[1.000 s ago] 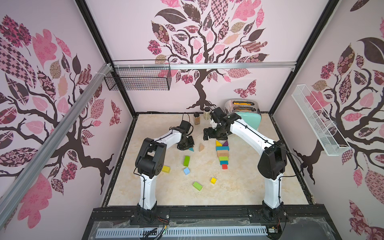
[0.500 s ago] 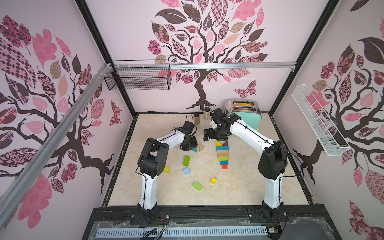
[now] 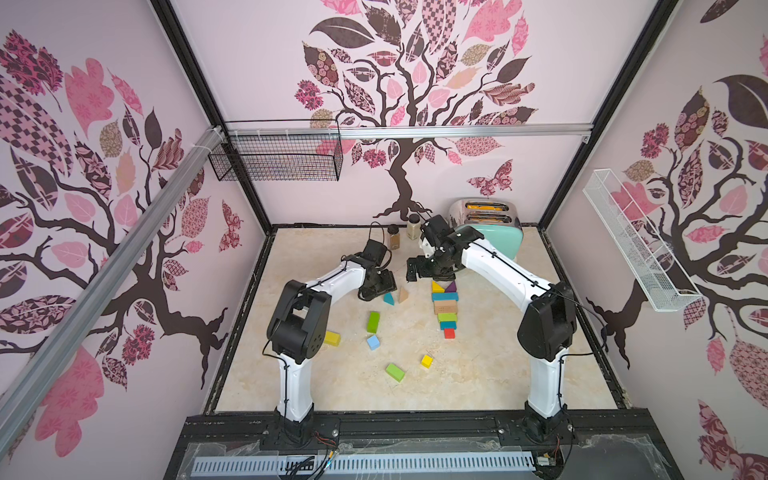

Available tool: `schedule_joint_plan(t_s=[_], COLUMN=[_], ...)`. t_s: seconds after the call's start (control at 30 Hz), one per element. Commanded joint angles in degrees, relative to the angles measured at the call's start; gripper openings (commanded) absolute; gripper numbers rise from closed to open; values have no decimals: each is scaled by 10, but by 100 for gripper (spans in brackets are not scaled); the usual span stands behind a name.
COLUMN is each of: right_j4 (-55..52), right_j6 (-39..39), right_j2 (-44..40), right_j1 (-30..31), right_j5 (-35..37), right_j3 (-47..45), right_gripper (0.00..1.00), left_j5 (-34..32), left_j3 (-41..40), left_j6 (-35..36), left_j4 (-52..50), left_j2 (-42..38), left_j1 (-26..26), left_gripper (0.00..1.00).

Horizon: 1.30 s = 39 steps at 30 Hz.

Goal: Assemble a carrot with building blocks
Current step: Move the building block to the center of the board, then pick up the building block from the center of the board.

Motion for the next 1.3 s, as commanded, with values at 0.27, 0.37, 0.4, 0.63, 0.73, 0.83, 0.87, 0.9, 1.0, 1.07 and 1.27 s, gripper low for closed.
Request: schedule_joint_plan(t_s=[0.27, 0.37, 0.4, 0.63, 0.73, 0.83, 0.87, 0.9, 1.0, 1.07, 1.27], right_j4=[-34, -23, -19, 8, 25, 33, 34, 35, 33, 33, 3], right_j6=[-30, -20, -18, -1, 15, 23, 24, 25, 25, 25, 12], right_j2=[112, 148, 157, 216, 225, 235, 237, 240, 246, 250, 258], right_j1=[124, 142, 146, 165, 168, 169, 170, 170, 171, 171, 171], right_j5=[-43, -37, -33, -37, -36, -39, -36, -34, -34, -33, -1], right_j3=[104, 119, 121, 137, 131, 134, 137, 138, 142, 143, 161], right_gripper=[91, 89, 89, 88, 84, 79, 77, 75, 72, 68, 46], left_j5=[-25, -32, -34, -11, -7, -11, -12, -14, -16, -13, -11], left_j3=[-148, -188, -198, -264, -278, -274, -272, -271, -269, -269, -263], left_j6=[49, 51, 53, 41, 41, 49, 51, 52, 54, 56, 58], left_j4=[-3, -6, -10, -24, -27, -41, -43, -44, -45, -44, -38], left_j2=[-263, -333, -353, -452, -474, -481, -485, -488, -492, -489, -477], left_j1=[84, 87, 87, 92, 92, 92, 92, 92, 92, 92, 92], left_gripper=[86, 87, 88, 91, 98, 98, 98, 98, 98, 98, 98])
